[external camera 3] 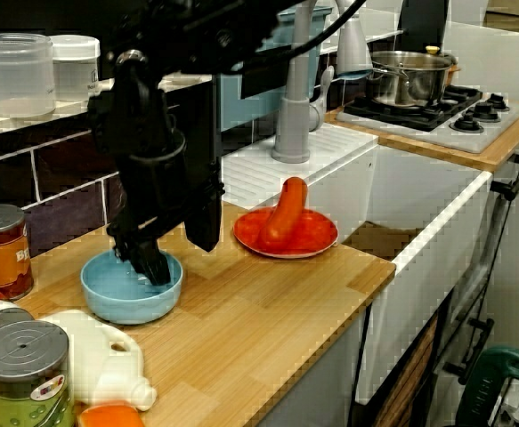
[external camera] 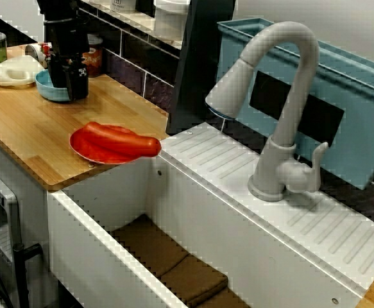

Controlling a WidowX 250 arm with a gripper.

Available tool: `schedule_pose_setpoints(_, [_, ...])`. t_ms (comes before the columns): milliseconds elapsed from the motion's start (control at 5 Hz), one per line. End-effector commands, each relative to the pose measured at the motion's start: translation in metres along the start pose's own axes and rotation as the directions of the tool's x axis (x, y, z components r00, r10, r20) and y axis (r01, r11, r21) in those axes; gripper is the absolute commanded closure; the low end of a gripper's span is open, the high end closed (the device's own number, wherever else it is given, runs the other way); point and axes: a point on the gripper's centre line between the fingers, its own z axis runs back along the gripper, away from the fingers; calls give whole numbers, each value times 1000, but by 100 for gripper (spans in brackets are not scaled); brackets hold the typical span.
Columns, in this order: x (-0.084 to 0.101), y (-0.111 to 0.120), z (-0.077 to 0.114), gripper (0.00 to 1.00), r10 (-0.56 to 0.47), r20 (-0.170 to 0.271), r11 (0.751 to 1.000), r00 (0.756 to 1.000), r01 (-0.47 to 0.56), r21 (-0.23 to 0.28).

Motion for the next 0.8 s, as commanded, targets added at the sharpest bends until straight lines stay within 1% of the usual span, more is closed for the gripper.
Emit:
schedule_pose_setpoints(0, [13, -9, 20, 0, -82, 13, 997, 997, 83, -6])
schedule_pose_setpoints(200, [15, -20, 19, 0, -114, -3, 992, 993, 114, -51])
schedule_pose_setpoints(400, [12, -30, 14, 0, -132, -3, 990, 991, 131, -60])
schedule_pose_setpoints(600, [6, -47, 7, 0, -162, -4, 984, 987, 161, -73])
